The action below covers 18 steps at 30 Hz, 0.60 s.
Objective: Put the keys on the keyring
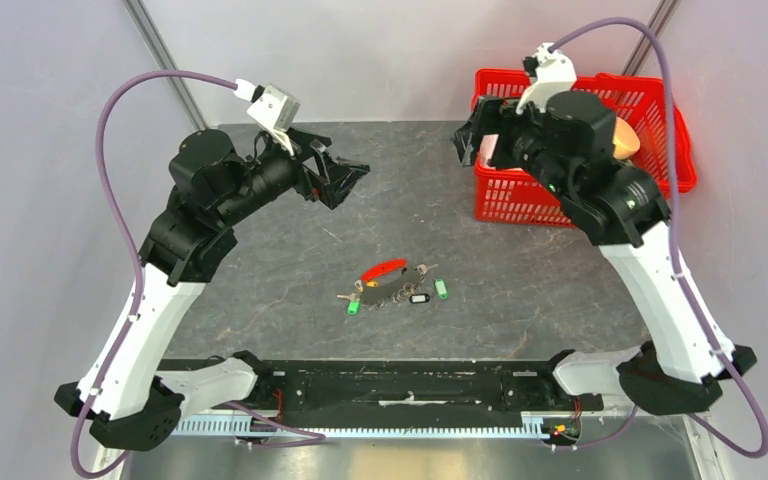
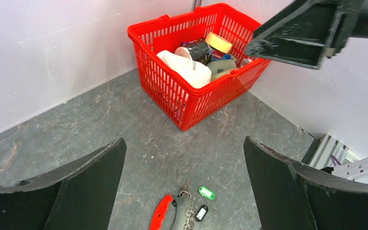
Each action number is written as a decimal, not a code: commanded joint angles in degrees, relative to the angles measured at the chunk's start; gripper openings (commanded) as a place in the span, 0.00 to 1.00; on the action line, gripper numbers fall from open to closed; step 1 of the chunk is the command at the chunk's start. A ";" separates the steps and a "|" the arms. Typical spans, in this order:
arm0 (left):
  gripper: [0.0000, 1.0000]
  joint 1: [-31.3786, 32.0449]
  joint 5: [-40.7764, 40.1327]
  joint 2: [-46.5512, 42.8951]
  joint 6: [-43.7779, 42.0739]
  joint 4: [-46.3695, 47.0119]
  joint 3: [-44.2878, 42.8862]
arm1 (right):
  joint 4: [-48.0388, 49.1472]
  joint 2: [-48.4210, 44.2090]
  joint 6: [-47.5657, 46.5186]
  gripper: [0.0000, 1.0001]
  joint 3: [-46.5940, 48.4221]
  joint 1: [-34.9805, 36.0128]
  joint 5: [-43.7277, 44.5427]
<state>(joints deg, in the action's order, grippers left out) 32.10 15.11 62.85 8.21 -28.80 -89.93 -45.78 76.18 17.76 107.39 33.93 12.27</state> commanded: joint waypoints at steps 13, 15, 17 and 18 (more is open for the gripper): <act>0.99 7.33 6.50 -0.59 3.28 -3.11 14.94 | -1.68 -10.33 -3.71 0.99 -22.02 1.57 -30.81; 0.99 10.96 2.08 -0.96 3.13 -3.36 18.67 | -3.04 -11.42 -3.85 0.99 -26.69 2.79 -28.51; 0.99 14.29 -3.37 -1.20 3.39 -3.34 22.22 | -3.75 -12.91 -3.92 0.99 -31.05 3.82 -26.01; 0.99 15.27 -5.72 -1.18 3.31 -3.44 23.58 | -4.01 -13.63 -3.87 0.99 -32.73 4.22 -24.95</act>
<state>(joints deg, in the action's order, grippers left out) 42.83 17.54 63.09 9.80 -31.55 -70.81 -47.37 65.95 14.35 79.99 36.51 -13.89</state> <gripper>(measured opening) 0.993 0.993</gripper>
